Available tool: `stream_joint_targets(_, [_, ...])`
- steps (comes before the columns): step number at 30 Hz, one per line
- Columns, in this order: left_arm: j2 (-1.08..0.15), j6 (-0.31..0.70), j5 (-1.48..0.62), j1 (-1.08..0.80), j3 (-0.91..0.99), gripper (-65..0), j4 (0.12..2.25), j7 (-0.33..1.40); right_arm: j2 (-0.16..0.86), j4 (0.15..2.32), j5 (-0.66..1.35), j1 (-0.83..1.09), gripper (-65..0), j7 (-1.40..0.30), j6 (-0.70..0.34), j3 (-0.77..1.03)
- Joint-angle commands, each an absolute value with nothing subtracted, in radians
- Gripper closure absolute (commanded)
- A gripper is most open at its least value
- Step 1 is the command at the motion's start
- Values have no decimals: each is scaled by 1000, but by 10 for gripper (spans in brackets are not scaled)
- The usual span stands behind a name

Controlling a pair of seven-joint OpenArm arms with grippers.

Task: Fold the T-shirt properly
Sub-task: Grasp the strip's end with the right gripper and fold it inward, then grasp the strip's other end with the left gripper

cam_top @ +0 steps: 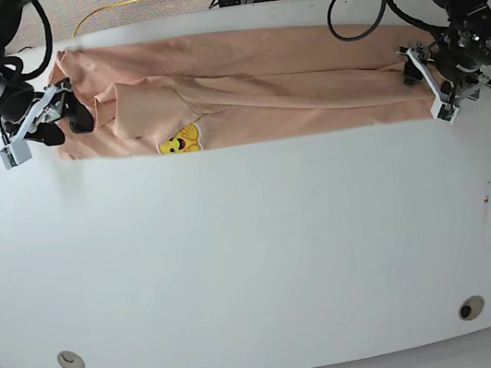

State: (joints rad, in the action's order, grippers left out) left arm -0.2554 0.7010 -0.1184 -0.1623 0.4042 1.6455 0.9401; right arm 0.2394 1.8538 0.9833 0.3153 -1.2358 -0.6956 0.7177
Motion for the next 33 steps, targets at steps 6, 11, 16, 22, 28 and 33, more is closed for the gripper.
stream_joint_targets(6, [-271, 698, -108, -156, 426, -390, 1747, 941, 157, 1903, 1073, 317, -388, -1237, -698, 621])
stream_joint_targets(11, [-271, 698, -105, -153, 427, -390, 1753, 941, 110, 1900, 1069, 321, -274, -1237, -698, 538])
stream_joint_targets(16, [-271, 698, -105, -160, 426, -390, 1747, 941, 85, 1890, 957, 317, -214, -1231, -698, 458])
stream_joint_targets(22, [-274, 698, -107, -157, 426, -390, 1693, 941, 90, 1808, 760, 278, -209, -1227, -698, 443])
stream_joint_targets(28, [-272, 698, -110, -160, 476, -392, 1739, 944, 140, 1751, 657, 283, -209, -1159, -698, 443])
stream_joint_targets(33, [-271, 698, -168, -116, 591, -397, 1753, 1073, 168, 1693, 650, 277, -209, -1133, -698, 440])
